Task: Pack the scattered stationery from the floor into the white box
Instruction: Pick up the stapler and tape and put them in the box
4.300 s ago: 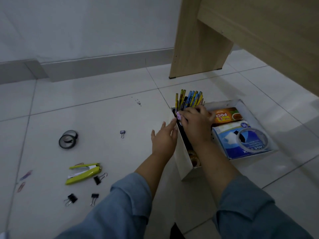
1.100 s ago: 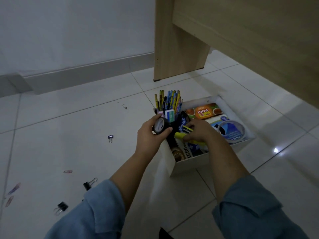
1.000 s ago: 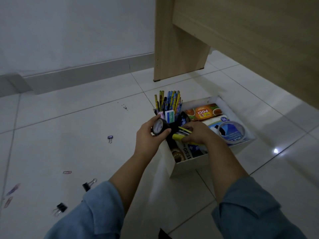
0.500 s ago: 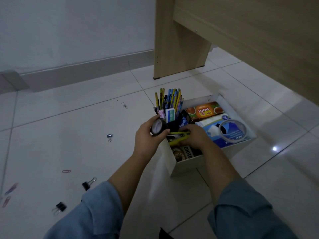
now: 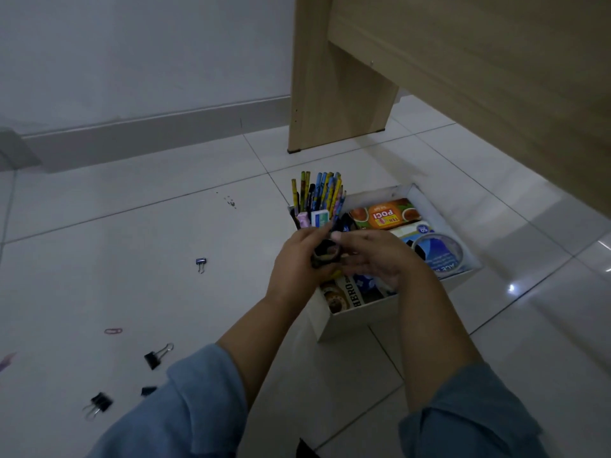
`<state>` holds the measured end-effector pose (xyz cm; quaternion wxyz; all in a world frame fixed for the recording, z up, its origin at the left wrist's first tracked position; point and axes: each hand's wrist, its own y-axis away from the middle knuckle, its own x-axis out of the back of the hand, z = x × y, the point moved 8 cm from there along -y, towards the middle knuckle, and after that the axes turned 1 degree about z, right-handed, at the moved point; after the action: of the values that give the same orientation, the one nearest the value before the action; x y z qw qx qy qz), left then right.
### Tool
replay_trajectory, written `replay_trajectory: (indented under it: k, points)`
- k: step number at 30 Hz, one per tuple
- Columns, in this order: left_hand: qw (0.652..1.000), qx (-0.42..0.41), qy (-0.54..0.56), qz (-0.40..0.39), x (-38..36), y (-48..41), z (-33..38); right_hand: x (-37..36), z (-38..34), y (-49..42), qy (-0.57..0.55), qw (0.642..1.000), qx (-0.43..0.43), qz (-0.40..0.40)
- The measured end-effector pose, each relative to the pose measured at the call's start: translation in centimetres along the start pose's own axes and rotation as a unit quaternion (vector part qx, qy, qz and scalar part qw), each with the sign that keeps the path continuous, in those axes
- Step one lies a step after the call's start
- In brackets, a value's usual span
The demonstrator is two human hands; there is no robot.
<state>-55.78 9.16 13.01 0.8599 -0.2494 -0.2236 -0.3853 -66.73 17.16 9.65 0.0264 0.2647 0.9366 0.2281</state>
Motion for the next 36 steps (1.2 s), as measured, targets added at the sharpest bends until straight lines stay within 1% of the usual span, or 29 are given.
replay_trajectory:
  k: [2,4,6,8,10,12,13,15,17,19,20,23,27,29,32,36]
  points:
    - [1.0,-0.015,-0.005,-0.014,-0.8,0.0,0.7,0.1,-0.1,0.1,-0.013,1.0,0.002,-0.007]
    - [1.0,0.003,0.018,-0.026,-1.5,-0.1,0.5,0.9,0.3,0.2,-0.034,0.999,-0.015,0.0]
    - [0.999,0.017,0.039,-0.03,-1.8,0.0,0.2,2.4,0.7,0.2,-0.039,0.998,-0.031,0.033]
    - [0.999,0.022,0.04,-0.004,-1.4,0.4,-0.3,4.4,0.8,0.1,-0.054,0.993,-0.029,0.102]
    - [0.998,0.03,0.008,0.053,-0.2,0.8,-1.2,6.8,0.7,-0.2,-0.106,0.976,-0.012,0.189]
    - [0.994,0.058,-0.016,0.093,0.6,1.1,-2.5,8.4,0.3,-0.9,-0.122,0.961,0.0,0.248]
    - [0.992,0.082,-0.013,0.092,0.6,1.2,-3.3,8.6,-0.1,-1.4,-0.109,0.961,0.0,0.254]
    - [0.989,0.138,-0.004,0.043,-0.4,1.4,-4.7,8.0,-0.9,-2.6,-0.053,0.97,-0.004,0.238]
    - [0.985,0.173,-0.01,-0.016,-1.7,1.6,-5.6,7.3,-1.9,-3.4,0.064,0.967,0.014,0.245]
    - [0.982,0.181,-0.016,-0.05,-2.4,1.6,-5.8,6.5,-3.0,-4.0,0.186,0.946,0.046,0.263]
    - [0.981,0.182,-0.018,-0.06,-2.6,1.5,-5.9,6.1,-3.2,-4.3,0.221,0.936,0.054,0.268]
    - [0.979,0.185,-0.032,-0.08,-2.8,1.4,-6.2,5.4,-3.4,-5.2,0.295,0.914,0.063,0.272]
    - [0.975,0.191,-0.049,-0.098,-2.7,1.4,-6.5,4.2,-3.3,-6.3,0.394,0.887,0.036,0.237]
    - [0.974,0.194,-0.054,-0.102,-2.7,1.4,-6.5,3.7,-3.1,-6.6,0.433,0.872,0.018,0.227]
    - [0.974,0.196,-0.054,-0.102,-2.7,1.4,-6.4,2.9,-3.4,-7.2,0.484,0.845,0.059,0.219]
    - [0.973,0.199,-0.05,-0.103,-2.7,1.4,-6.4,3.1,-3.1,-6.9,0.463,0.854,0.073,0.227]
